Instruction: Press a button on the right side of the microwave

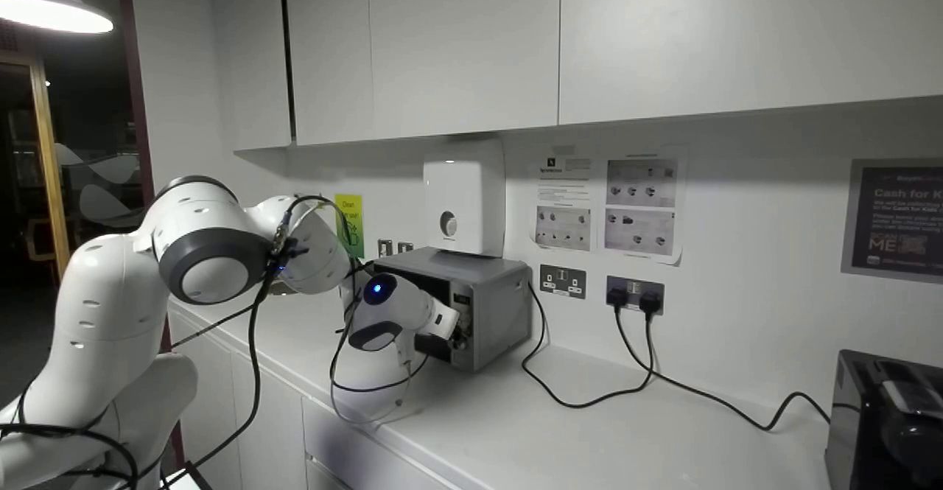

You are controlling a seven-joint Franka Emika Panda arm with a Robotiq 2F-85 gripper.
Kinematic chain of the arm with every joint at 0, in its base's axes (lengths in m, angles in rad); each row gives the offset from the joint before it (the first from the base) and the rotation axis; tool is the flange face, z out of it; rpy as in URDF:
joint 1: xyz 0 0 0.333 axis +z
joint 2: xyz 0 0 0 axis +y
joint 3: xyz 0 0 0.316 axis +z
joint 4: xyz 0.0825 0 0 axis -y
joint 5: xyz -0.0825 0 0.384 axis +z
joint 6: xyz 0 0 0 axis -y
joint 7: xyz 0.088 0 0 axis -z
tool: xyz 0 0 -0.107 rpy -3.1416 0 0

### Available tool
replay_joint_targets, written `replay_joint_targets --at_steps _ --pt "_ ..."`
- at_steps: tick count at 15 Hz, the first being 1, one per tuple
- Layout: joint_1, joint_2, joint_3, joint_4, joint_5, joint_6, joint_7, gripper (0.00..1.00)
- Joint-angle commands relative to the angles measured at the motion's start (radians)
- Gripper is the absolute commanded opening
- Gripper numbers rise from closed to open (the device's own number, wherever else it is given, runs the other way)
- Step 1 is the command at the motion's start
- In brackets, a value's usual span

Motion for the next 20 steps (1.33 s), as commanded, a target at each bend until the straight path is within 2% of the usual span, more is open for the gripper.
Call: replay_joint_targets --at_steps 1,5,15,20 --pt "-0.011 -0.003 0.016 0.004 -0.024 -0.002 -0.010 0.00" --pt "-0.091 -0.005 0.082 -0.061 -0.106 -0.016 -0.053 0.00" --pt "-0.456 0.006 0.393 -0.175 -0.268 -0.240 -0.153 0.00" --pt "-0.597 -0.009 0.539 -0.215 -0.290 -0.322 -0.218 0.00"
